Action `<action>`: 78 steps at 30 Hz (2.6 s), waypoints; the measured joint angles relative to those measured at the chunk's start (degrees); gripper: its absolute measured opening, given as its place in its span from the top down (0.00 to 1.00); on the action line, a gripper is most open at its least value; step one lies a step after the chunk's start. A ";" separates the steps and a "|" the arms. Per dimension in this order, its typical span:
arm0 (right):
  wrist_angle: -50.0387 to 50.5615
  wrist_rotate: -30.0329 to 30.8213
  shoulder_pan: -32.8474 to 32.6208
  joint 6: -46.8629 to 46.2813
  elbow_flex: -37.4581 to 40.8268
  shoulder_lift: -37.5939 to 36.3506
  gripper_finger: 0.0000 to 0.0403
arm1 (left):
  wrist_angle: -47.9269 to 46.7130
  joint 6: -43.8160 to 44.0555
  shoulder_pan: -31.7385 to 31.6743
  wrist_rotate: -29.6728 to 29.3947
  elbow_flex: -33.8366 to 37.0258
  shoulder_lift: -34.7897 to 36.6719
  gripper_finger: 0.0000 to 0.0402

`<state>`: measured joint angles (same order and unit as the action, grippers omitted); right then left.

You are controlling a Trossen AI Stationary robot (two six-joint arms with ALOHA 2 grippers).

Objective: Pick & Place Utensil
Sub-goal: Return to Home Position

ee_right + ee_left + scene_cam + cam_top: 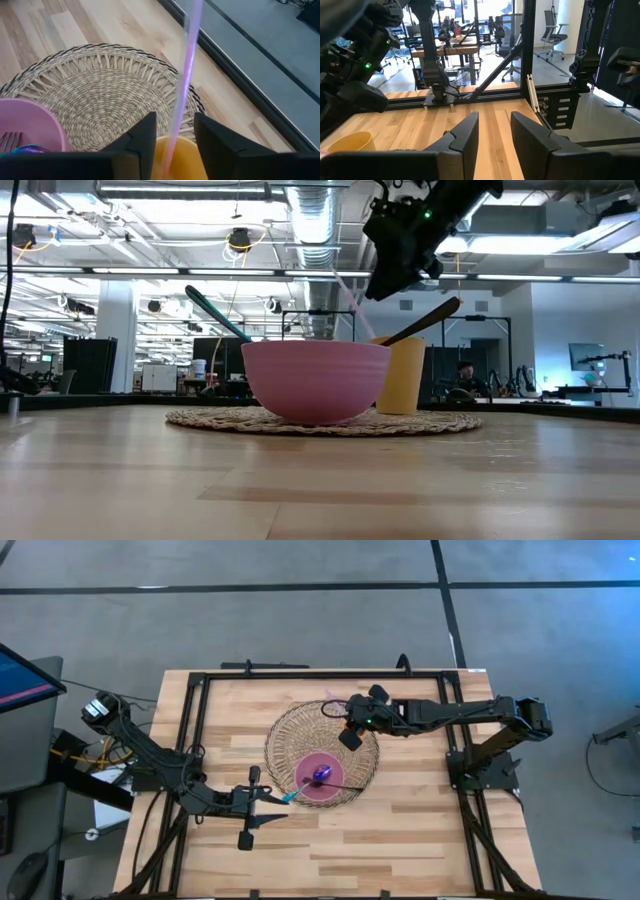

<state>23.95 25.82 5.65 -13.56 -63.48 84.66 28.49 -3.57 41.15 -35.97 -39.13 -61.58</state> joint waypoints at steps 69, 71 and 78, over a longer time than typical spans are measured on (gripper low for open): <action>-38.09 -6.39 -19.89 14.14 45.35 -50.50 1.00 | -20.51 -6.47 -24.80 10.64 27.72 57.33 0.99; -38.89 -6.48 -19.90 14.14 47.37 -52.42 1.00 | -20.68 -6.48 -24.77 13.24 29.96 60.91 0.98; -40.59 -10.08 -19.98 15.21 54.20 -59.07 1.00 | -17.29 -4.98 -25.25 14.98 34.87 60.77 0.98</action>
<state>-16.64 15.74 -14.33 1.65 -9.29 25.59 11.20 -8.55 15.90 -20.98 -4.26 -0.82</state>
